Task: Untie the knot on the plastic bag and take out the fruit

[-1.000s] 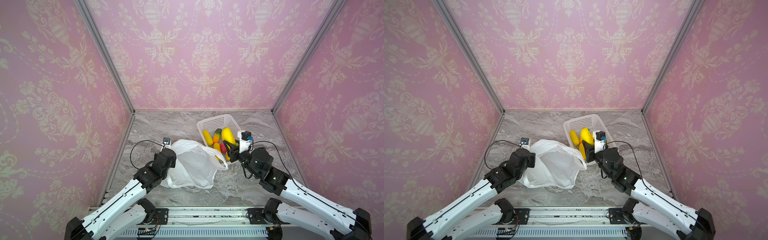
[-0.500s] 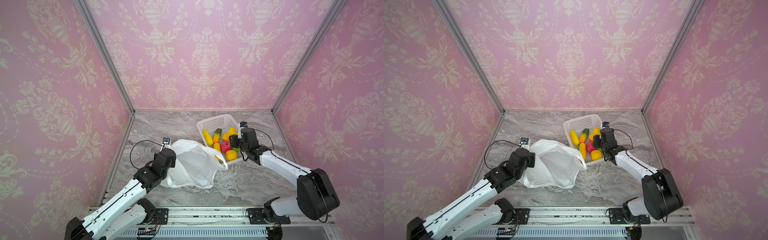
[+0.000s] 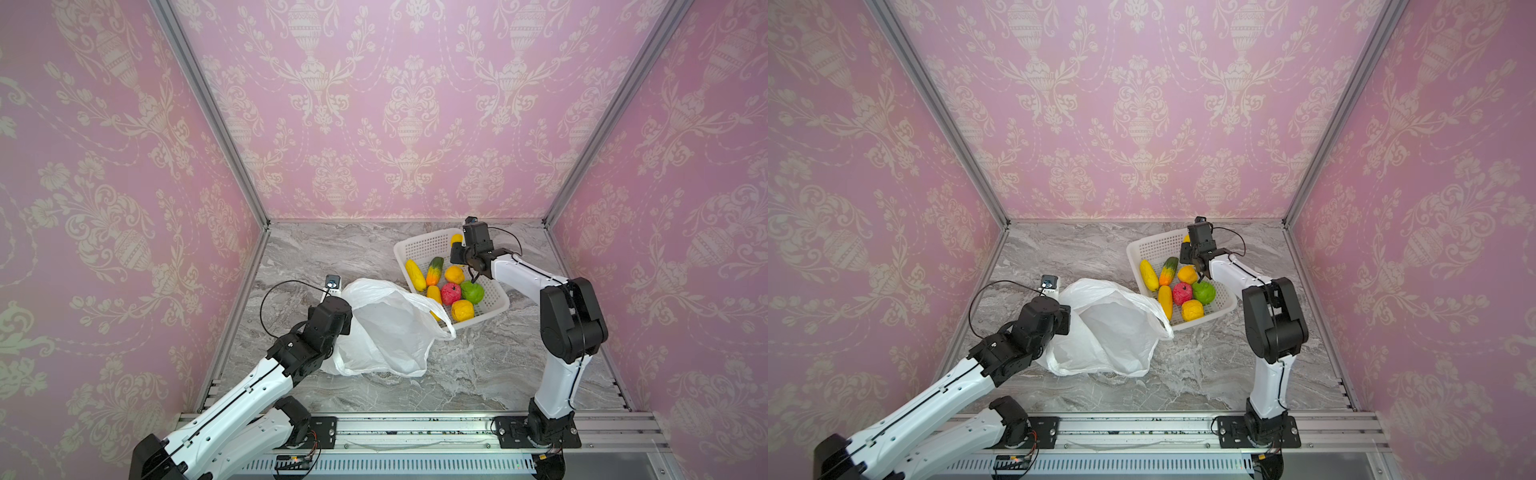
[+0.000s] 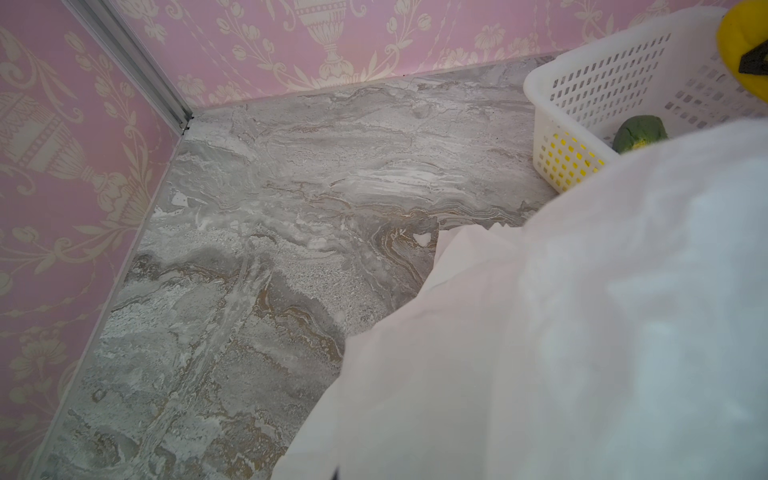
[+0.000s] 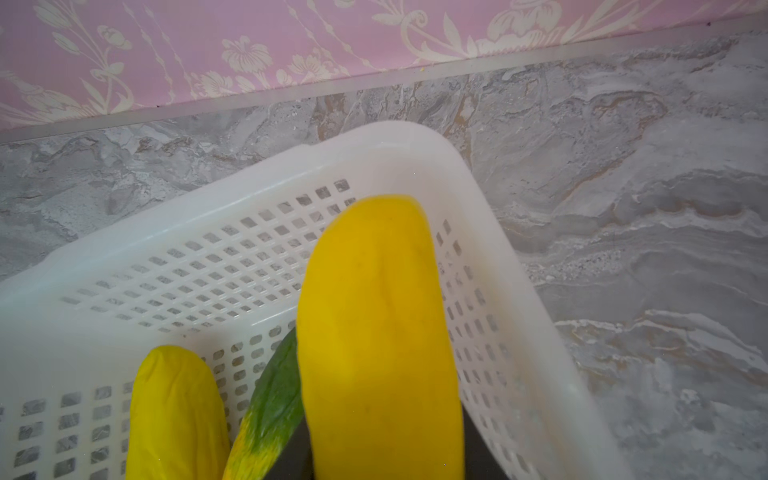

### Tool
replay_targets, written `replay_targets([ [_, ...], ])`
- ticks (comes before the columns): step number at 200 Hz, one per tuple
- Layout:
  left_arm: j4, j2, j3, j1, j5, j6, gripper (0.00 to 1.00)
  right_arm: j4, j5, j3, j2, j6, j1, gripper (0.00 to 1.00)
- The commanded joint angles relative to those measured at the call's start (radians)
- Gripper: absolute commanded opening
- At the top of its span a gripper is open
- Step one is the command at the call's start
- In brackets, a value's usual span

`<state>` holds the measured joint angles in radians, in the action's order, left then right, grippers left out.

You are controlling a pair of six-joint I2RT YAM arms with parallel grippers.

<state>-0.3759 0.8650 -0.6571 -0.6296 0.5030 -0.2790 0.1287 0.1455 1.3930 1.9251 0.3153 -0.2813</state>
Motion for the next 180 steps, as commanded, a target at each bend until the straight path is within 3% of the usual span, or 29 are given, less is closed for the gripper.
replay_targets([
  [1, 0.022, 0.018, 0.009, 0.013, 0.022, 0.006, 0.0, 0.097, 0.058, 0.03, 0.034, -0.051, -0.002, 0.37],
  [29, 0.053, 0.028, 0.021, 0.03, 0.05, 0.007, 0.0, 0.076, 0.073, 0.0, 0.022, -0.063, -0.002, 0.49],
  [75, 0.085, 0.048, 0.008, 0.119, -0.025, -0.011, 0.0, 0.053, 0.06, -0.029, -0.009, -0.071, -0.001, 0.65],
  [127, 0.133, 0.173, -0.068, 0.23, -0.107, -0.014, 0.0, 0.038, 0.036, -0.082, -0.106, -0.06, -0.001, 0.65],
  [167, 0.147, 0.374, -0.291, 0.393, -0.233, 0.002, 0.0, -0.05, 0.002, -0.264, -0.314, -0.045, -0.001, 0.69],
  [180, 0.125, 0.455, -0.391, 0.412, -0.187, 0.018, 0.0, -0.08, -0.001, -0.315, -0.372, -0.046, 0.0, 0.72],
])
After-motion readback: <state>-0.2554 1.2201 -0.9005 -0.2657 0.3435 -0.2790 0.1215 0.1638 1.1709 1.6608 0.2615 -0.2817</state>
